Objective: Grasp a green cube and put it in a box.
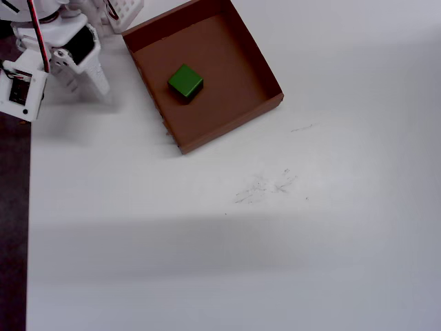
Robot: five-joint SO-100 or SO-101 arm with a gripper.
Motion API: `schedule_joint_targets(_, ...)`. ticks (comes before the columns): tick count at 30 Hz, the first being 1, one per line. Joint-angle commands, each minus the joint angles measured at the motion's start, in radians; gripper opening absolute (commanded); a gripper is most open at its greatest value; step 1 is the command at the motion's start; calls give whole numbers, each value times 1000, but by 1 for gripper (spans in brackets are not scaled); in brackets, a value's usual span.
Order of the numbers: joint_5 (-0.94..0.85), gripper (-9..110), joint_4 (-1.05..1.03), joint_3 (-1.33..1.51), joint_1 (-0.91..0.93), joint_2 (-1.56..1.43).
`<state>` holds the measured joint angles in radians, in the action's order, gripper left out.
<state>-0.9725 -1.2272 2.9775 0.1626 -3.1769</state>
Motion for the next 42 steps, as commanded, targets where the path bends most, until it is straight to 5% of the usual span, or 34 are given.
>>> schedule_joint_targets(1, 5, 23, -2, -5, 6, -8)
schedule_joint_targets(42, 5, 23, -2, -5, -54, -8)
